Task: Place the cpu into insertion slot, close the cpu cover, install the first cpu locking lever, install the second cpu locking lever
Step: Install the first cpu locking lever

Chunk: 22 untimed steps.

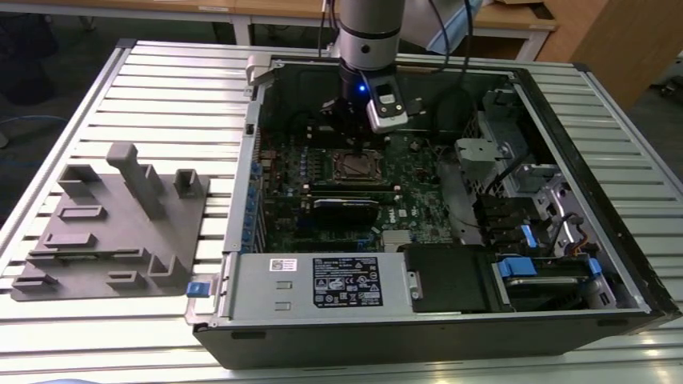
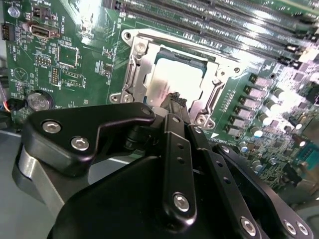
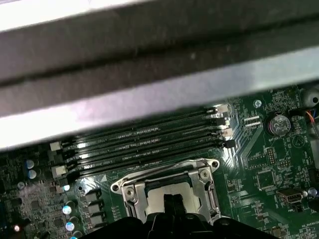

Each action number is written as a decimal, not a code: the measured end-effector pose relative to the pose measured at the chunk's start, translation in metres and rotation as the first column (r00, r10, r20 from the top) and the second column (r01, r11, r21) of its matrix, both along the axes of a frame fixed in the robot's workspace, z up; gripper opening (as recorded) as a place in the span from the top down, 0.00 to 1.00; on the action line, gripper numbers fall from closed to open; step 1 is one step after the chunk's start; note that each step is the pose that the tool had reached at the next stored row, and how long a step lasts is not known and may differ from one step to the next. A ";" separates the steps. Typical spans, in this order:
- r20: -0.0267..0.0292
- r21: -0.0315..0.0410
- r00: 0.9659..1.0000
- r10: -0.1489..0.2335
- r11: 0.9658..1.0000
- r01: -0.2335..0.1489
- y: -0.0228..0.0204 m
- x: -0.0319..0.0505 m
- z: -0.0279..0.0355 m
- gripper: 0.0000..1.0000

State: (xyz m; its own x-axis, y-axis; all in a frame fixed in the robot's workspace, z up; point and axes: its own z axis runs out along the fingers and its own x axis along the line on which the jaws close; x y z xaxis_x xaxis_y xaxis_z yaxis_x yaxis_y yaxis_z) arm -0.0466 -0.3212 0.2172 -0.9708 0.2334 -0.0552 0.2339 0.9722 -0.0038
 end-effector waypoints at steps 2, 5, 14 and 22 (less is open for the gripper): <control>0.000 0.000 1.000 0.005 1.000 -0.005 -0.0021 0.0000 -0.0001 0.89; 0.000 0.000 1.000 0.012 1.000 -0.012 -0.0054 0.0000 -0.0003 0.89; 0.001 0.022 1.000 0.021 1.000 -0.021 -0.0101 -0.0001 -0.0002 0.89; 0.001 0.022 1.000 0.021 1.000 -0.021 -0.0110 -0.0002 -0.0002 0.89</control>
State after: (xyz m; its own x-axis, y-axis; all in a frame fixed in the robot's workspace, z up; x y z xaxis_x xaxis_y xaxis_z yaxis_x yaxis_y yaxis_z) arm -0.0468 -0.3321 0.2170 -0.9755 0.2141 -0.0506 0.2135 0.9768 0.0175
